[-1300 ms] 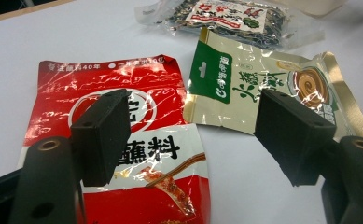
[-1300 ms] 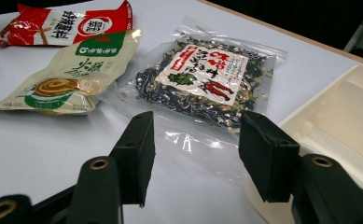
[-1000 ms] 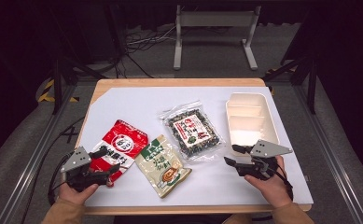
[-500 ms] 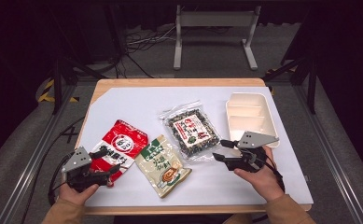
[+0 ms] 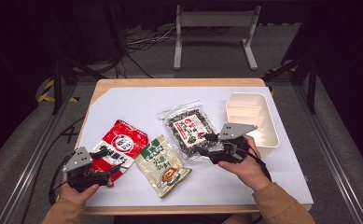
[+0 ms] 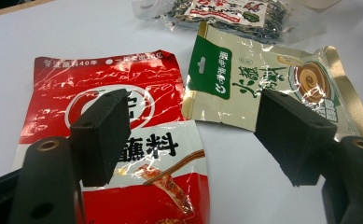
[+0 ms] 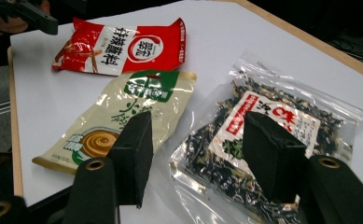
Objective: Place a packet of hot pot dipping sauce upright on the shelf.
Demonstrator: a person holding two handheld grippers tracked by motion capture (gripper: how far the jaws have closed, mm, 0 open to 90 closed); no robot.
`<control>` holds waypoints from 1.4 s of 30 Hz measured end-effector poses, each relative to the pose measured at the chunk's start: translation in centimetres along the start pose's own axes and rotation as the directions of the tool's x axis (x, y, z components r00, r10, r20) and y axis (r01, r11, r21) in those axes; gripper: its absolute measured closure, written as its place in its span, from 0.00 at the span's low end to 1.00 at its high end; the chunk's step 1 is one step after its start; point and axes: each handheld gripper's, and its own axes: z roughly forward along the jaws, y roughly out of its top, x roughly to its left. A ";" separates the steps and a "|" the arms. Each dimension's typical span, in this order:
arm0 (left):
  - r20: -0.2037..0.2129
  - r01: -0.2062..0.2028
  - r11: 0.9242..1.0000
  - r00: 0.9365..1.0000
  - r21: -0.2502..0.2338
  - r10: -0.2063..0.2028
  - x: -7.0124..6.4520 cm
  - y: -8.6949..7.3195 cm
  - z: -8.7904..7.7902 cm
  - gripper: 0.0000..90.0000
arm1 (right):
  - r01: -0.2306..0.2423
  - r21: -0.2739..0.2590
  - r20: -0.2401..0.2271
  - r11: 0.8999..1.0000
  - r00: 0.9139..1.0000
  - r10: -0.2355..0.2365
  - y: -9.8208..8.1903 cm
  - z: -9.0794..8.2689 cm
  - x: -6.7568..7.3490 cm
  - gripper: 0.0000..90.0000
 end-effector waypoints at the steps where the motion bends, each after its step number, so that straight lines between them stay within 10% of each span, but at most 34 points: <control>1: -0.001 0.001 1.000 1.000 0.001 -0.001 0.0 0.0 0.0 0.30 | 0.001 0.003 -0.006 1.000 1.000 -0.001 0.2 0.2 0.0 0.48; 42: -0.026 0.012 1.000 1.000 0.014 -0.012 -0.1 -0.9 -1.0 0.30 | 0.040 0.115 -0.164 0.993 0.986 -0.021 7.0 11.3 -2.0 0.38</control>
